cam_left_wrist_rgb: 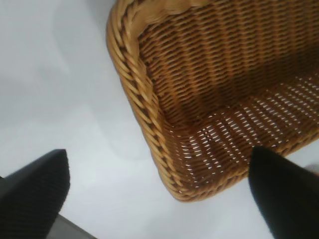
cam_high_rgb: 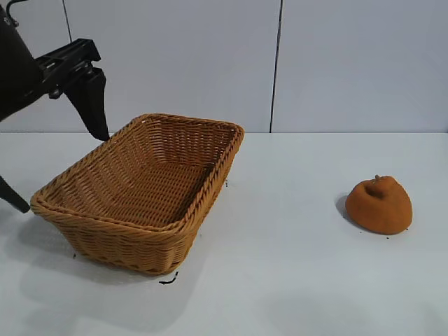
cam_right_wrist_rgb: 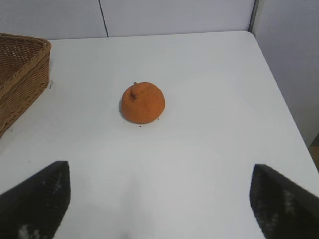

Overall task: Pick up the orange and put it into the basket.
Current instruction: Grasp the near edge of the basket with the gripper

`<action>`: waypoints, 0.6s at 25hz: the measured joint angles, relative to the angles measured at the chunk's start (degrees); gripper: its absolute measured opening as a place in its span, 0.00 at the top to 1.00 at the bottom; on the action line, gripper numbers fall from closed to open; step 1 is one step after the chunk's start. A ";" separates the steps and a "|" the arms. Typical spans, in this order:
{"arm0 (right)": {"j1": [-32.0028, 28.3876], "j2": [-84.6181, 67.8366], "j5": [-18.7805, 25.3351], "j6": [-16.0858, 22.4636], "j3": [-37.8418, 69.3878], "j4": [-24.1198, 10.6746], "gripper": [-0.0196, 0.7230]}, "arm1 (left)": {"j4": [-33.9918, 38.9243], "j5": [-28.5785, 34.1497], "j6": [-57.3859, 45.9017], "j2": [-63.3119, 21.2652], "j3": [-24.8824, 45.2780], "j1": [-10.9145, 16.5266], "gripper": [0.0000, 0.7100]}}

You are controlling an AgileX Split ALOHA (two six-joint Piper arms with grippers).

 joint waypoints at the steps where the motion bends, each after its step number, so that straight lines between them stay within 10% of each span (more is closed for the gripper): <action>1: 0.00 0.00 0.00 0.00 0.00 0.00 0.07 | 0.00 -0.11 -0.68 0.57 0.00 0.00 0.02; 15: 0.00 0.00 -0.06 0.00 0.00 0.00 0.07 | 0.00 -4.14 -2.62 11.47 0.00 0.00 0.02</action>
